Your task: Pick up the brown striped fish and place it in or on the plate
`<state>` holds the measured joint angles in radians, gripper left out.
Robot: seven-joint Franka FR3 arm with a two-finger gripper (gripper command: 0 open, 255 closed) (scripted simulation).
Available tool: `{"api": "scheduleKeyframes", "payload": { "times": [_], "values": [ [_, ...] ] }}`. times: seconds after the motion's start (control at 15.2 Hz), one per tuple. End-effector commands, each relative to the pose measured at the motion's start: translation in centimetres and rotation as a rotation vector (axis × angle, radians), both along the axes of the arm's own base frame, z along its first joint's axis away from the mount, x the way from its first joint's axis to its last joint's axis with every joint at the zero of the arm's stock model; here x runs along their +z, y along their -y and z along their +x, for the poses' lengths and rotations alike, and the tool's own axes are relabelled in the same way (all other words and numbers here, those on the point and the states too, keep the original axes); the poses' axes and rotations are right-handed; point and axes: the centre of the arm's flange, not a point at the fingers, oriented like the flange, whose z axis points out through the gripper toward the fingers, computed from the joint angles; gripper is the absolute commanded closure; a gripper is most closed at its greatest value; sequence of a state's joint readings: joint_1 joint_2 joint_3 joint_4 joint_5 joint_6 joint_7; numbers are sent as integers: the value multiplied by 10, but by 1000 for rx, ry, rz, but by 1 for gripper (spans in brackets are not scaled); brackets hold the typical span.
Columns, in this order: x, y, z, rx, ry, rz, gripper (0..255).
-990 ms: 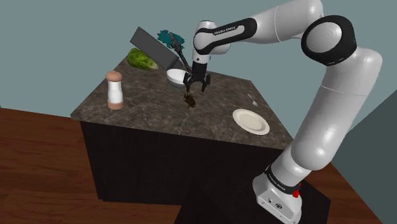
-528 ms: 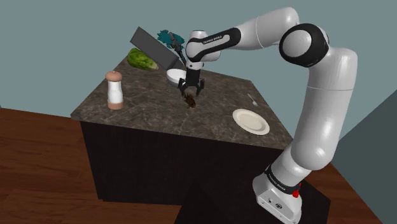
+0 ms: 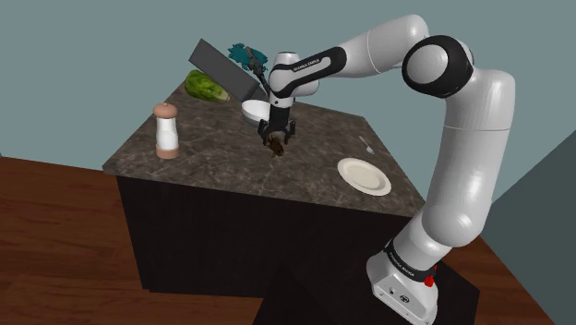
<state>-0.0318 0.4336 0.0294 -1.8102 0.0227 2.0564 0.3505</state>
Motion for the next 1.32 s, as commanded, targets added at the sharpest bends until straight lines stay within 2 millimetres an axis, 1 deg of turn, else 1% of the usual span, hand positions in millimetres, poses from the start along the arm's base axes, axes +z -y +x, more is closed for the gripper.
{"api": "scheduleKeyframes", "payload": {
  "times": [0.0, 0.13, 0.2, 0.79, 1.25],
  "values": [
    [0, 0, 0, 0, 0, 0, 0],
    [0, 0, 0, 0, 0, 0, 0],
    [0, 0, 0, 0, 0, 0, 255],
    [0, 0, 0, 0, 0, 0, 255],
    [37, 0, 0, 0, 0, 0, 255]
  ]
}}
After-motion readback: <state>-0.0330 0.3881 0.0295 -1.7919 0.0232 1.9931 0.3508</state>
